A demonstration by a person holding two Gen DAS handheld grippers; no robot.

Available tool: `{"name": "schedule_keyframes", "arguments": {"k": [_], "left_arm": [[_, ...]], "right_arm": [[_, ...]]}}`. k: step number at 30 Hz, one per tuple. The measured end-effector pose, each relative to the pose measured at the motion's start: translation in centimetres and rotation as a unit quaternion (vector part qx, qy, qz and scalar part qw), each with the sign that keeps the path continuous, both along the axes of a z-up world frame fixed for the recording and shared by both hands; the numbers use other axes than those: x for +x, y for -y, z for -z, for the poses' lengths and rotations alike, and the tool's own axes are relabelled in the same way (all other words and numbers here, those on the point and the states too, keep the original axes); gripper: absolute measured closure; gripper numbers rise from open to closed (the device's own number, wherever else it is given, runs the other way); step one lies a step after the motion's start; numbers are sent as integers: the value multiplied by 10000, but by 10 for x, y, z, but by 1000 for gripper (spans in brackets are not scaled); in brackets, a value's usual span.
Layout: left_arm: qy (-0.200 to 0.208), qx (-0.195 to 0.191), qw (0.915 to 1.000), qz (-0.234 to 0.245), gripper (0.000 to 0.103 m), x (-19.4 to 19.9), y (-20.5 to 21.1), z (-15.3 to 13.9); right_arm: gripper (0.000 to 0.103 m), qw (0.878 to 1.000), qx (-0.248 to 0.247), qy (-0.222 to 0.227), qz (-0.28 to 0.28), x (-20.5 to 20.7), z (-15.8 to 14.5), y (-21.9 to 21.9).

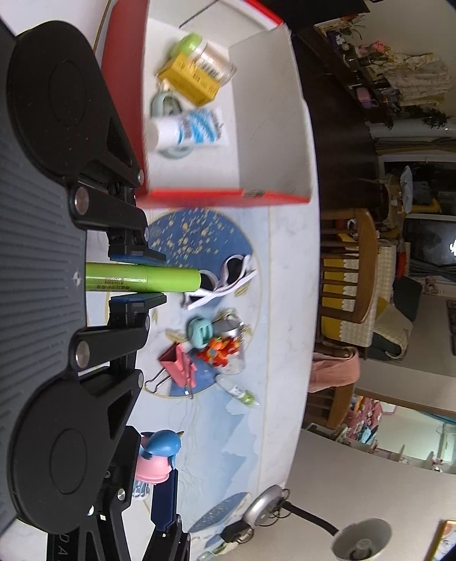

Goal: Organize rigid objects
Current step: 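Carry the green stick and doll figure with both tools into the red box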

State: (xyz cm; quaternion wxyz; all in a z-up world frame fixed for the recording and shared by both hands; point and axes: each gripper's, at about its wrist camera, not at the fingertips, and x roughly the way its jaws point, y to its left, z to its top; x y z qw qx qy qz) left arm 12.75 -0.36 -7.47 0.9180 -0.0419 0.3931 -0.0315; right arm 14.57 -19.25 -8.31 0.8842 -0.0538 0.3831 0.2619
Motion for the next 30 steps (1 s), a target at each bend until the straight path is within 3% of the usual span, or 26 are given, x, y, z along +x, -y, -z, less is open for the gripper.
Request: {"name": "schedule_keyframes", "arguments": {"k": [13, 30], "left_arm": [[286, 50, 9992, -264, 87, -10, -87, -39], [154, 259, 9977, -602, 87, 9, -212, -34]], "right_arm": [[43, 9985, 72, 398, -367, -7, -43, -85], [43, 9969, -82, 409, -668, 10, -46, -207]]}}
